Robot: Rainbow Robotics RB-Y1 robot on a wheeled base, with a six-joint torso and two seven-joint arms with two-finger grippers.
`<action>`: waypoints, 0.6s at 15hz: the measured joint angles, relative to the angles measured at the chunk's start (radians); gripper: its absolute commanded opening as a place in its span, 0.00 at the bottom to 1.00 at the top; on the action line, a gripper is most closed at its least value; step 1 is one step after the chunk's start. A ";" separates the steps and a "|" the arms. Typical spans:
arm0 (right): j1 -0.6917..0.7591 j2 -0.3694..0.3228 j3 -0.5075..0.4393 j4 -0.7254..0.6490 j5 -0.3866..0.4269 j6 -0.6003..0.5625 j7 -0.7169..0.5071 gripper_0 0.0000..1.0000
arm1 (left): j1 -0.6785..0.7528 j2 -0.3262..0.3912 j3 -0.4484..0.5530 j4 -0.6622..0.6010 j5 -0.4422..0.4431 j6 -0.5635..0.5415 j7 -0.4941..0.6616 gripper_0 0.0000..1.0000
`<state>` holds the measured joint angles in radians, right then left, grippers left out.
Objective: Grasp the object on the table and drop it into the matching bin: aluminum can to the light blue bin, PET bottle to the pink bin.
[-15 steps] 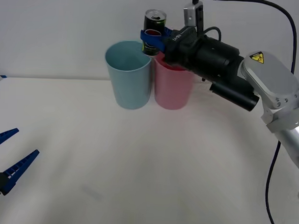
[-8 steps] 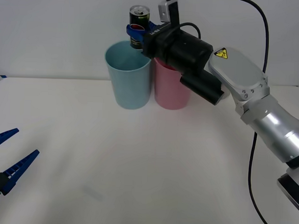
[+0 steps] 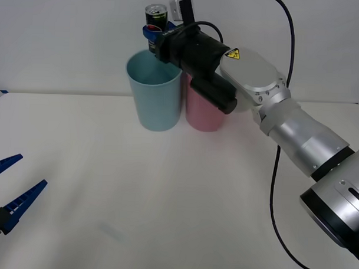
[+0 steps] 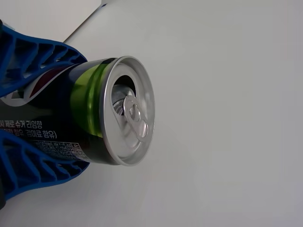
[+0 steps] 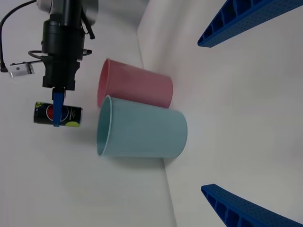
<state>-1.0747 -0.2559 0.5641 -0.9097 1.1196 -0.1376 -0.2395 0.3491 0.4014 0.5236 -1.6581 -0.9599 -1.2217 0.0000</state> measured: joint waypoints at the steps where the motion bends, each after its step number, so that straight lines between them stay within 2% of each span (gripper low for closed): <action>1: -0.004 0.007 0.004 0.009 -0.001 0.007 0.002 0.00 | 0.000 0.000 0.000 0.000 0.000 0.000 0.000 1.00; 3: -0.005 0.012 0.009 0.011 -0.001 0.012 0.005 0.02 | 0.000 0.000 0.000 0.000 0.000 0.000 0.000 1.00; 4: -0.005 0.012 0.012 0.011 -0.001 0.012 0.005 0.22 | 0.000 0.000 0.000 0.000 0.000 0.000 0.000 1.00; 5: -0.005 0.011 0.013 0.010 -0.002 0.012 0.007 0.73 | 0.000 0.000 0.000 0.000 0.000 0.000 0.000 1.00; 6: -0.005 0.011 0.013 0.010 -0.002 0.013 0.008 1.00 | 0.000 0.000 0.000 0.000 0.000 0.000 0.000 1.00; 9: -0.005 0.011 0.013 0.011 -0.003 0.014 0.012 1.00 | 0.000 0.000 0.000 0.000 0.000 0.000 0.000 1.00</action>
<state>-1.0792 -0.2449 0.5768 -0.8990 1.1169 -0.1241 -0.2276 0.3491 0.4014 0.5236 -1.6581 -0.9599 -1.2217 0.0000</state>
